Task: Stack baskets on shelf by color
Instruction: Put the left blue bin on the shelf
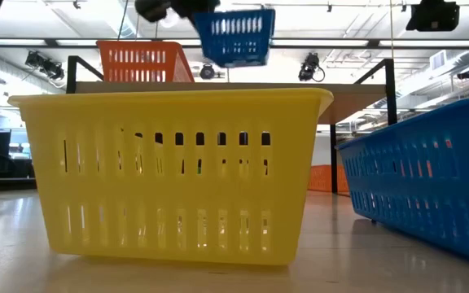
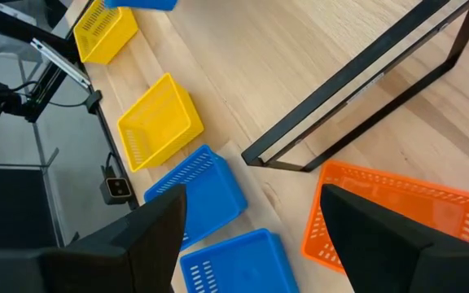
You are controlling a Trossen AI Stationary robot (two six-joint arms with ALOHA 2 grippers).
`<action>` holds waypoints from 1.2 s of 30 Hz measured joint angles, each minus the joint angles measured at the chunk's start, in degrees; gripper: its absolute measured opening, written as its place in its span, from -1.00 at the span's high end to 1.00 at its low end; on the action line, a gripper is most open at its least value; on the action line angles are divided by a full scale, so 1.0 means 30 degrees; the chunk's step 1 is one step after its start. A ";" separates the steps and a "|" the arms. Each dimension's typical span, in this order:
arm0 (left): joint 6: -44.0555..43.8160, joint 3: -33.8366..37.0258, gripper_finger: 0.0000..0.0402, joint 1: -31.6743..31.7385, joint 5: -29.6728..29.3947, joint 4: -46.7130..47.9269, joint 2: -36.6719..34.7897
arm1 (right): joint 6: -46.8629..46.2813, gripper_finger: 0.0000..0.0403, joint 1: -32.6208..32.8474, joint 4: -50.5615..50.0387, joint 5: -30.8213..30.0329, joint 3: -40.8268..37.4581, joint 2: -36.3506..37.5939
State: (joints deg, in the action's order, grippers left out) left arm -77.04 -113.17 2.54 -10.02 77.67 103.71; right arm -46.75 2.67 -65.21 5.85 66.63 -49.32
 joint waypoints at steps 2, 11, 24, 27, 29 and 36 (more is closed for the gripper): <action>0.0345 0.0061 0.93 0.0485 0.0467 -0.0036 0.0149 | -0.0062 -0.43 -0.0004 -0.0001 0.0044 0.0000 0.0000; 0.0912 0.0084 0.75 0.0977 0.1289 0.0705 0.0816 | -0.0069 -0.43 -0.0004 -0.0102 0.0284 0.0000 0.0171; 0.0461 -0.0086 0.59 0.0780 0.1586 0.0291 0.0901 | -0.0015 -0.43 -0.0004 -0.0125 -0.0906 0.0000 0.0219; 0.1472 -0.1023 0.58 0.0751 0.0772 -0.0825 0.0828 | -0.0065 -0.43 -0.0036 -0.0096 -0.1615 0.0000 0.0133; 0.2705 -0.1737 0.59 0.0592 -0.0416 -0.2308 0.0770 | -0.0069 -0.43 -0.0047 -0.0065 -0.1598 0.0000 0.0062; 1.3797 -0.2813 0.64 -0.1021 -0.2646 -0.7995 0.0769 | -0.0069 -0.43 -0.0048 -0.0102 -0.0597 0.0000 0.0000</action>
State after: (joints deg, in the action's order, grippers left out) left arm -35.65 -121.61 -0.52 -17.95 53.68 106.01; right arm -46.96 2.52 -65.51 4.06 66.63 -49.32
